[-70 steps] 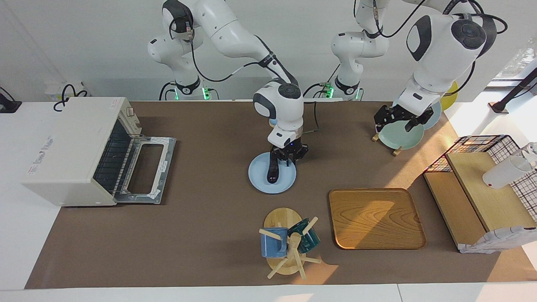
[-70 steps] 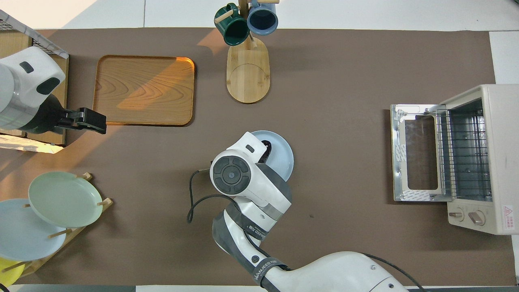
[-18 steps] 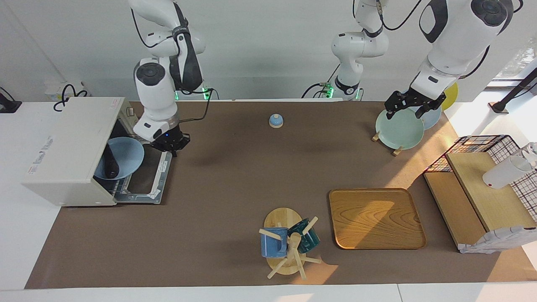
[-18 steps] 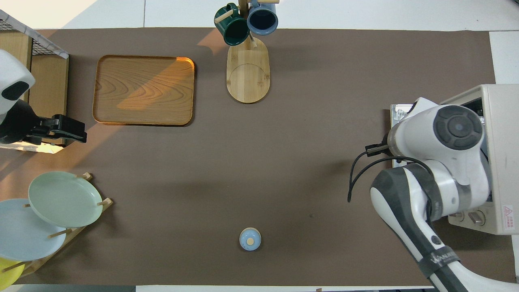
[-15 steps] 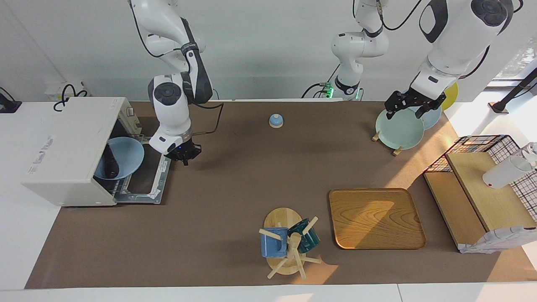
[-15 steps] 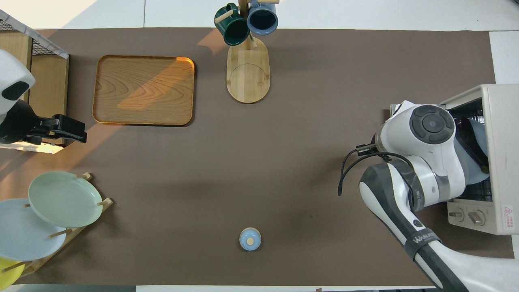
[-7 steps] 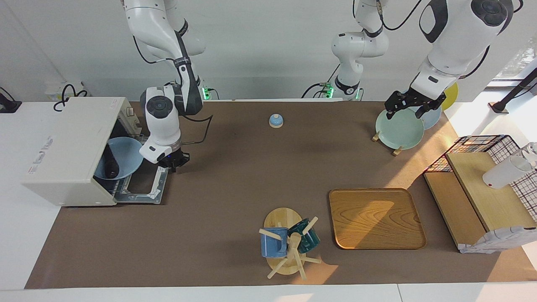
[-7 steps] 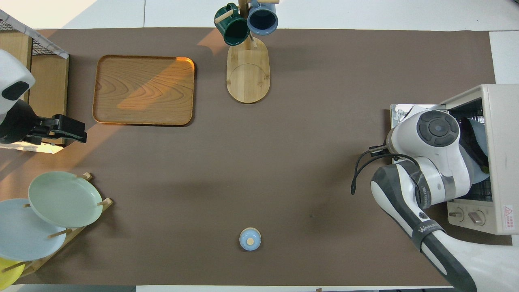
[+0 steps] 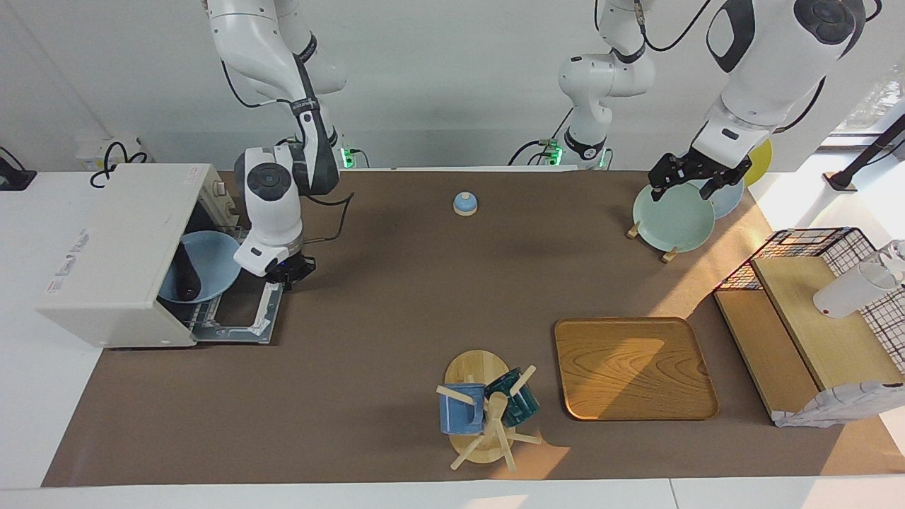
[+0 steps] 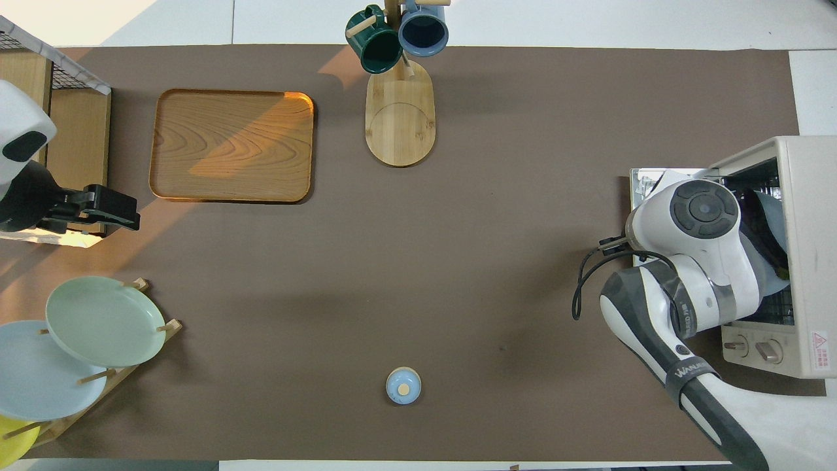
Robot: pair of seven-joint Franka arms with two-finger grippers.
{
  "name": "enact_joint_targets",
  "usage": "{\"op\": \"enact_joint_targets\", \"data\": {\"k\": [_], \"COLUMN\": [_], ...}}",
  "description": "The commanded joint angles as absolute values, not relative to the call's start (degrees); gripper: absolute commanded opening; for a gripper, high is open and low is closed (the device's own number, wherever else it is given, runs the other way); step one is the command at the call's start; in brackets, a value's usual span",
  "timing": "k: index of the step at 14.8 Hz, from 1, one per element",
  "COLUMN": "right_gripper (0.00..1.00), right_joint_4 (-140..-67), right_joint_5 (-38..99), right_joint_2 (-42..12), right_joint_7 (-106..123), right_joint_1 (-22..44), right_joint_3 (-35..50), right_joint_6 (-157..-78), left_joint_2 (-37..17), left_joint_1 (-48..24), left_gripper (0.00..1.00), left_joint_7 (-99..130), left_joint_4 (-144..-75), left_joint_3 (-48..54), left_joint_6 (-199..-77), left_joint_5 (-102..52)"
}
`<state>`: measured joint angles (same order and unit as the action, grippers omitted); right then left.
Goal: Put eggplant into oven
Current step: 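Push the oven door shut with the right gripper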
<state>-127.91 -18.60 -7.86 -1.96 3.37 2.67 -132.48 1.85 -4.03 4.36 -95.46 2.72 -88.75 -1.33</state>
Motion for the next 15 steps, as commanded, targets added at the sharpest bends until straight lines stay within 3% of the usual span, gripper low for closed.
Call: {"op": "enact_joint_targets", "data": {"k": [1, 6, 15], "right_gripper": [0.0, 0.0, 0.0], "right_joint_4": [-122.4, -117.1, -114.8], "right_joint_5": [-23.7, -23.6, -20.3], "right_joint_2": [-7.2, -5.0, 1.7], "right_joint_7": [3.8, 14.0, 23.1], "right_joint_1": [2.6, 0.2, -6.6], "right_joint_3": [2.6, 2.6, 2.1], "right_joint_6": [-124.0, -114.9, -107.0], "left_joint_2": [2.9, 2.9, 2.9], "left_joint_1": [-3.4, -3.4, -3.4], "left_gripper": [1.0, 1.0, 1.0], "left_joint_7": [4.2, 4.2, 4.2], "left_joint_4": [-96.0, -96.0, -96.0], "left_joint_3": [3.1, 3.1, 3.0], "left_joint_6": [-88.2, -88.2, -88.2], "left_joint_5": [-0.5, -0.5, -0.5]}}
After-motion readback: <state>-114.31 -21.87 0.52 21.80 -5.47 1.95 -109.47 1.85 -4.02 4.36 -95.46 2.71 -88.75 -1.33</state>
